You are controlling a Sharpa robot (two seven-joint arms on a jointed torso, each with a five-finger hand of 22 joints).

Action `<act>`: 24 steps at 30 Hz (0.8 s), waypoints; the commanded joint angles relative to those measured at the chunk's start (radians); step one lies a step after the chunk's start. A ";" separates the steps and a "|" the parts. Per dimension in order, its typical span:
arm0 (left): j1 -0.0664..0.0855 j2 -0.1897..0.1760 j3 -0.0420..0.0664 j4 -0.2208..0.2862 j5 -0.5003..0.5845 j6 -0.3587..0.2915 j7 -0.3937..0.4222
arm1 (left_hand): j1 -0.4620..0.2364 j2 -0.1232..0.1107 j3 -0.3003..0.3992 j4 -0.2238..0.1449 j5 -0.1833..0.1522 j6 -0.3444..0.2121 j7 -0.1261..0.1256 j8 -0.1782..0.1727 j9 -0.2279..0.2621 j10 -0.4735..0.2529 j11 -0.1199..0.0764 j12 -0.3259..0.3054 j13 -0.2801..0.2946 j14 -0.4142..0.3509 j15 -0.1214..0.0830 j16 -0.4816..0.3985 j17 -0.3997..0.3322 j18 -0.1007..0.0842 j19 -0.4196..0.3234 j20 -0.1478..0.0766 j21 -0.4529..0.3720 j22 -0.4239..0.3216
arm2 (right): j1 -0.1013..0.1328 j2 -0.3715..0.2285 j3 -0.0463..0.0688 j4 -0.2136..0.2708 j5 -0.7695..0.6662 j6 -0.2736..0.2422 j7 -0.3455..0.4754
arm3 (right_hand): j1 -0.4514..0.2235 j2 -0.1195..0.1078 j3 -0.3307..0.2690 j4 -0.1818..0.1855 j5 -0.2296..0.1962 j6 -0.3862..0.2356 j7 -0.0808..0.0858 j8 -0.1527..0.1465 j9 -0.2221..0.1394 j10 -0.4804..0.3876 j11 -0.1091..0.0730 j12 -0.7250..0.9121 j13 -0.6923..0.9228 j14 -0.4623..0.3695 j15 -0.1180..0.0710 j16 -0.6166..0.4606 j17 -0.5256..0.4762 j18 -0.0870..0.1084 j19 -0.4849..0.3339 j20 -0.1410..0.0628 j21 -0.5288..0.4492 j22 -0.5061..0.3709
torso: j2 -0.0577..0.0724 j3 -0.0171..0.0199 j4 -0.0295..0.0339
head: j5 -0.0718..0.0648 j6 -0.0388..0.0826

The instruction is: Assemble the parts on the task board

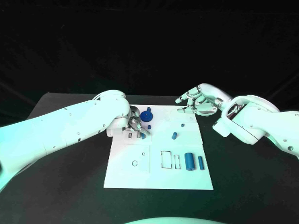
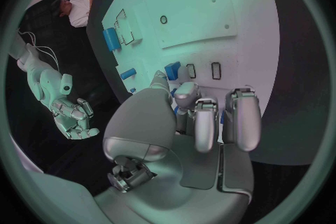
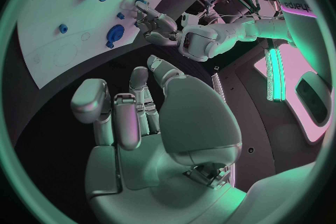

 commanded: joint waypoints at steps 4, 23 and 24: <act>0.001 0.006 -0.001 -0.003 0.004 0.021 -0.002 | 0.043 0.009 0.025 -0.008 0.005 -0.014 -0.002 0.008 0.013 0.006 -0.003 0.006 0.002 0.104 -0.008 0.002 0.263 -0.012 0.029 -0.007 0.005 0.062 | 0.000 0.002 0.000 -0.001 -0.010 0.016 0.000 | -0.002 0.000 -0.002 0.003 0.008 0.004 -0.003 0.006 -0.001 0.001 -0.004 -0.005 -0.001 0.049 -0.004 -0.007 -0.002 0.001 -0.003 -0.006 -0.004 -0.001 | 0.000 -0.0002 -0.0007 | -0.001 -0.003; 0.001 -0.018 -0.002 0.019 0.057 -0.054 0.015 | 0.168 -0.156 0.667 -0.076 0.078 -0.057 -0.004 0.013 0.073 0.001 0.000 -0.033 -0.018 0.104 -0.013 0.002 0.263 -0.009 0.023 -0.011 -0.005 0.058 | 0.000 0.007 -0.001 -0.007 -0.012 0.028 -0.003 | -0.002 0.000 -0.001 0.004 0.009 0.004 -0.003 0.007 -0.001 -0.001 -0.004 -0.008 -0.004 0.048 -0.004 -0.011 -0.009 0.002 -0.006 -0.007 -0.007 -0.008 | 0.000 0.0009 0.0014 | -0.002 -0.006; 0.001 -0.023 -0.002 0.022 0.058 -0.057 0.016 | 0.158 -0.166 0.692 -0.080 0.077 -0.057 -0.003 0.016 0.077 0.002 -0.003 -0.032 -0.018 0.104 -0.012 0.002 0.263 -0.010 0.023 -0.010 -0.005 0.059 | 0.000 0.007 -0.001 -0.007 -0.012 0.029 -0.004 | -0.002 0.000 -0.001 0.004 0.009 0.004 -0.003 0.007 -0.001 -0.001 -0.004 -0.008 -0.004 0.048 -0.004 -0.011 -0.009 0.002 -0.006 -0.007 -0.007 -0.008 | -0.001 0.0010 0.0017 | -0.002 -0.006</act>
